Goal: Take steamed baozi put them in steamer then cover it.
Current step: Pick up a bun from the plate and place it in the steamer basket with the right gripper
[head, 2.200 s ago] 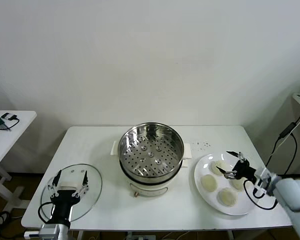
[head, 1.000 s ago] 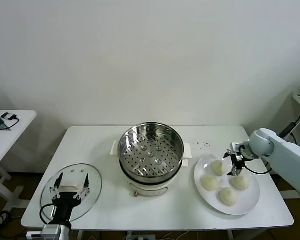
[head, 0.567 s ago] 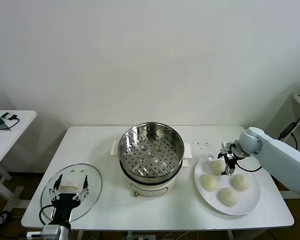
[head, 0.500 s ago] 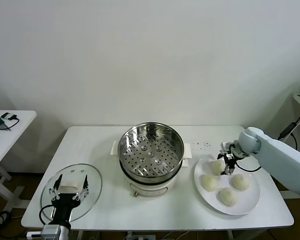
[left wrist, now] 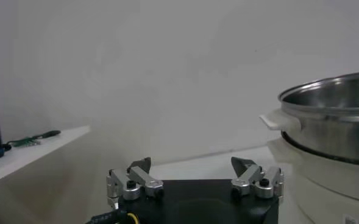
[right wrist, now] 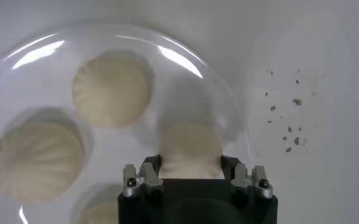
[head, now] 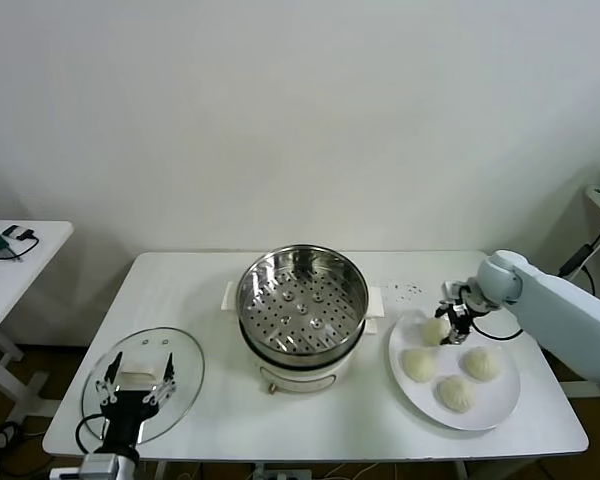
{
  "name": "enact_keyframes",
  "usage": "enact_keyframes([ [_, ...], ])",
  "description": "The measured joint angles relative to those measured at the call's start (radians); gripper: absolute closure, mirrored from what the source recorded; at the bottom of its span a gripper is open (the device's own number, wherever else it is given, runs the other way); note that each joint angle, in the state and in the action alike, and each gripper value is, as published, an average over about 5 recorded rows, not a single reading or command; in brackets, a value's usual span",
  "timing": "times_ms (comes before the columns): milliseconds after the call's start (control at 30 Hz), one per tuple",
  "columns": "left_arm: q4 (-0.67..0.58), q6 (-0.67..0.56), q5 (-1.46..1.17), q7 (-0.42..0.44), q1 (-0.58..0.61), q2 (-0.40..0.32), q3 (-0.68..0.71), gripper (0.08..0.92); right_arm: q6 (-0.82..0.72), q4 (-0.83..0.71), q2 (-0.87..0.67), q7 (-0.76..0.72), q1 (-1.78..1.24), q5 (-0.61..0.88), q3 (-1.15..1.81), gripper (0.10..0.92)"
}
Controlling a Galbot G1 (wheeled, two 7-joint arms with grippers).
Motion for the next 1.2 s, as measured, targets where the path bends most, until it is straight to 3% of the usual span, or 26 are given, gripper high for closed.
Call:
enact_keyframes([
  [300,-0.010,0.003,-0.006,0.000,0.012,0.005,-0.004,0.177,0.138,0.064,0.038,-0.062,0.327,0.060,-0.221,0.368],
  [633,-0.016,0.004,-0.016,0.000,0.022,0.009,0.007,0.177,0.321,0.090,0.203,-0.124,0.602,0.075,-0.374,0.364],
  [1200,-0.025,0.004,-0.037,-0.004,0.043,0.029,0.000,0.177,0.602,0.047,0.554,-0.125,0.582,-0.206,-0.393,0.356],
])
